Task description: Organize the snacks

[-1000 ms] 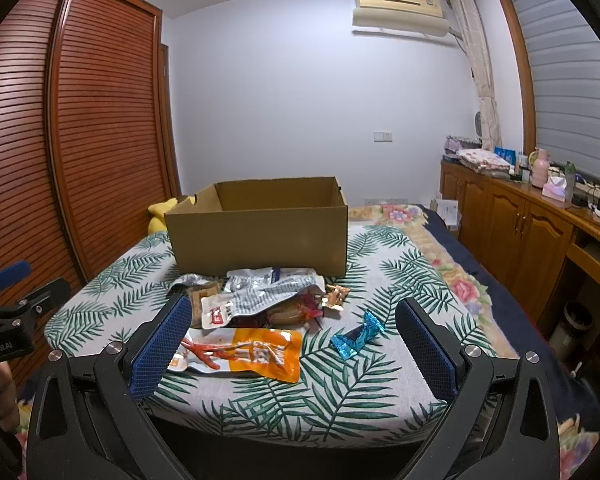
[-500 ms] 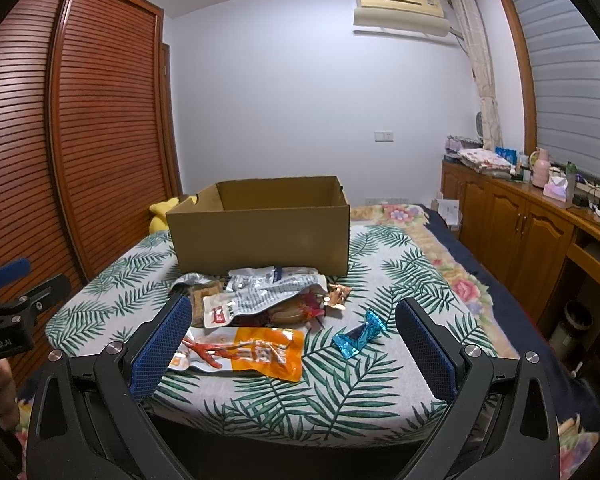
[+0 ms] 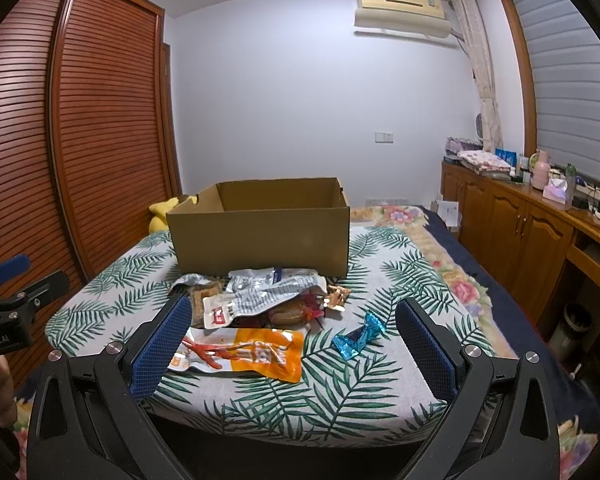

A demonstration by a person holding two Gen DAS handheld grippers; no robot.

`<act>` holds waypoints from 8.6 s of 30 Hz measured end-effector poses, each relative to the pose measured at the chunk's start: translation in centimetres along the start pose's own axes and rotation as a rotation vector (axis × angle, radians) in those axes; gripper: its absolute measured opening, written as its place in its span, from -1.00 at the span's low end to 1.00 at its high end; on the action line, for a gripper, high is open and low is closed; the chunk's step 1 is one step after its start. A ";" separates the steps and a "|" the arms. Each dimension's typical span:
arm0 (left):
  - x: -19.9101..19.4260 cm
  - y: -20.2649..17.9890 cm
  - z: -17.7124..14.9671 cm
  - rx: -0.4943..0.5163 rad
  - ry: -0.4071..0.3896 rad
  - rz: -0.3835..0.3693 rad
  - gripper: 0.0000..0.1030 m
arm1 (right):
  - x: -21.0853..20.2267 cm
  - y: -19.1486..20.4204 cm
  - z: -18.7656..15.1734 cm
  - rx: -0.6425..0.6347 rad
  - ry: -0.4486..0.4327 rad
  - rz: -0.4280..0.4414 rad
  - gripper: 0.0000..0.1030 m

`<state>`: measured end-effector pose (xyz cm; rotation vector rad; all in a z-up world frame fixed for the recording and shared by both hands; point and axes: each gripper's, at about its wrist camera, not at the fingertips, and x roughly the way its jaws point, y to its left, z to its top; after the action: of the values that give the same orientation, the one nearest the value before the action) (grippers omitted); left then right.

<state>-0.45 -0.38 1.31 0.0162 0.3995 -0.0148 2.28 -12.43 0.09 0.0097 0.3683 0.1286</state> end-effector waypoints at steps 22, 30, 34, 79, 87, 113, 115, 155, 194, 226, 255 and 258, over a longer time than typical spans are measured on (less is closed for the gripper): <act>0.5 -0.4 -0.8 0.009 0.028 -0.022 1.00 | 0.2 -0.1 -0.3 0.004 0.021 -0.001 1.00; 3.5 -1.7 -1.7 0.036 0.101 -0.094 1.00 | 1.8 -0.6 -0.9 0.001 0.063 0.001 1.00; 5.6 -2.6 -1.9 0.067 0.136 -0.140 1.00 | 3.7 -1.6 -1.3 -0.021 0.100 -0.004 0.99; 17.2 -11.3 -3.5 0.506 0.450 -0.600 0.46 | 17.7 -9.2 -3.7 -0.052 0.454 0.048 -0.56; 17.5 -11.4 -4.5 0.564 0.502 -0.645 0.60 | 17.8 -9.1 -3.8 -0.063 0.445 0.054 -0.55; 15.8 -5.0 -3.9 0.332 0.464 -0.671 -0.22 | 16.7 -8.6 -4.1 -0.081 0.461 0.070 -0.60; 15.5 -4.5 -4.0 0.317 0.460 -0.674 -0.22 | 16.5 -8.5 -4.1 -0.079 0.460 0.073 -0.60; 17.5 4.3 8.5 0.106 0.120 -0.538 -0.18 | 16.0 -2.7 8.1 -0.173 0.219 0.178 -0.60; 33.0 5.3 11.4 0.060 0.127 -0.446 0.03 | 30.7 0.3 11.6 -0.215 0.230 0.224 -0.49; 18.6 9.1 5.0 0.090 0.126 -0.378 0.39 | 17.5 -0.1 5.5 -0.062 0.281 0.197 0.19; 16.8 9.1 -1.1 0.050 0.229 -0.369 0.39 | 21.7 -0.6 1.0 0.114 0.437 0.175 0.41; 16.9 8.8 -1.3 0.048 0.238 -0.370 0.39 | 22.4 -0.5 1.2 0.117 0.450 0.162 0.41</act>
<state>14.75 8.29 -6.38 -0.0087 0.6359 -0.3905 23.46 -10.04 -6.80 0.1278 0.8244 0.2703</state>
